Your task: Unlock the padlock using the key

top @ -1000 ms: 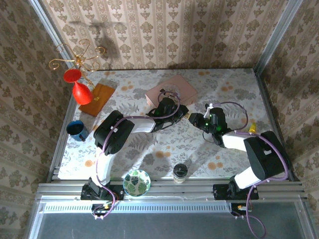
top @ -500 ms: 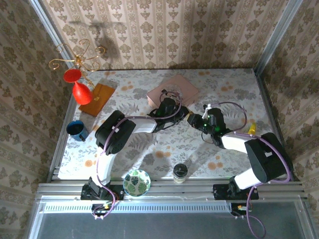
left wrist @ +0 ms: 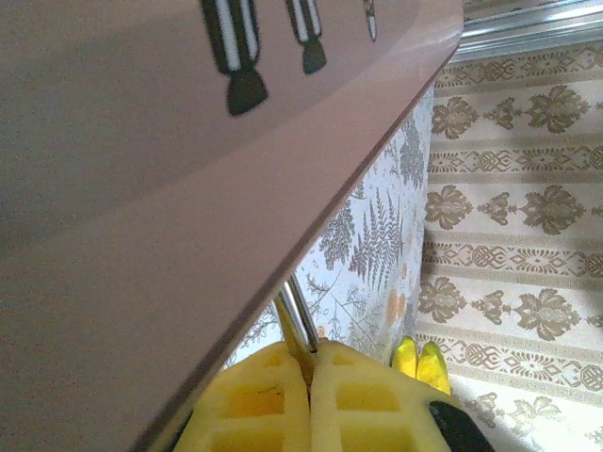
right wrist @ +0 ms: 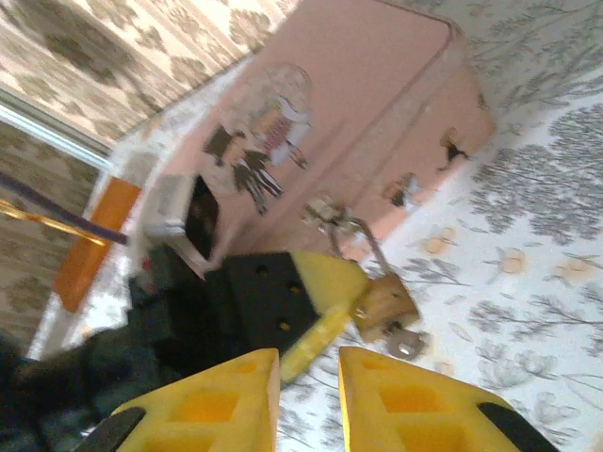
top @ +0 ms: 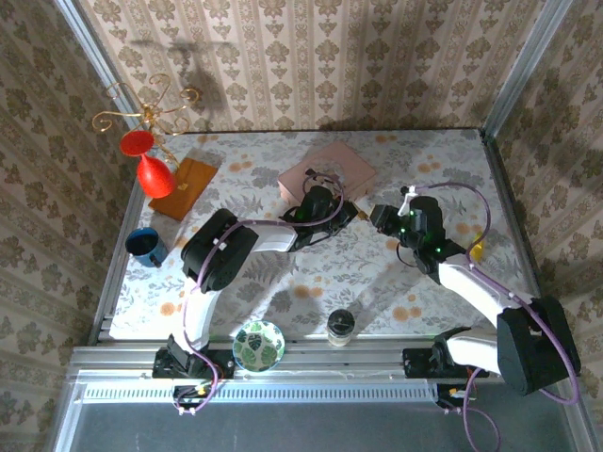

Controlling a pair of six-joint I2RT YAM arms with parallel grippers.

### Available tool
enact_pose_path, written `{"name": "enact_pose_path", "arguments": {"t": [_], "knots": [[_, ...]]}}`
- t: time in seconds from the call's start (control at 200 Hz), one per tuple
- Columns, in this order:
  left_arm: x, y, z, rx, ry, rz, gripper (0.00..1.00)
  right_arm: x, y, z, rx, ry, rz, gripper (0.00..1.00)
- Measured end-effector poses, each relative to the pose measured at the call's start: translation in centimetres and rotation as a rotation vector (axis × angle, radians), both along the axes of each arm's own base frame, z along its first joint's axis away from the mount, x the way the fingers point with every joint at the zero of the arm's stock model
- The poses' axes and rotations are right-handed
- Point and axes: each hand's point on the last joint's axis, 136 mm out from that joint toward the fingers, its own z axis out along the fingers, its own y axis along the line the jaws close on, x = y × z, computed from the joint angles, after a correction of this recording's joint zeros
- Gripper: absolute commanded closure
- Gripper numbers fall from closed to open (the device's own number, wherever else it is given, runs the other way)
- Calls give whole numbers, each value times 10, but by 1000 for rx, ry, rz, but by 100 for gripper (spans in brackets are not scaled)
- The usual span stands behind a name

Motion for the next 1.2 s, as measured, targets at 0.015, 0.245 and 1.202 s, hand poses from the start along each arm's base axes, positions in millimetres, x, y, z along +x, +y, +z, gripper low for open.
{"name": "enact_pose_path", "arguments": {"t": [0.015,0.245,1.202], "knots": [[0,0,0,0,0,0,100,-1,0,-2,-9,5,2,77],[-1,-1,-2,18,21,-8,100,-10,-8,-27,-247,33,94,75],[-13,10,1,43,123,-85,100,8,24,-53,-671,75,438,70]]}}
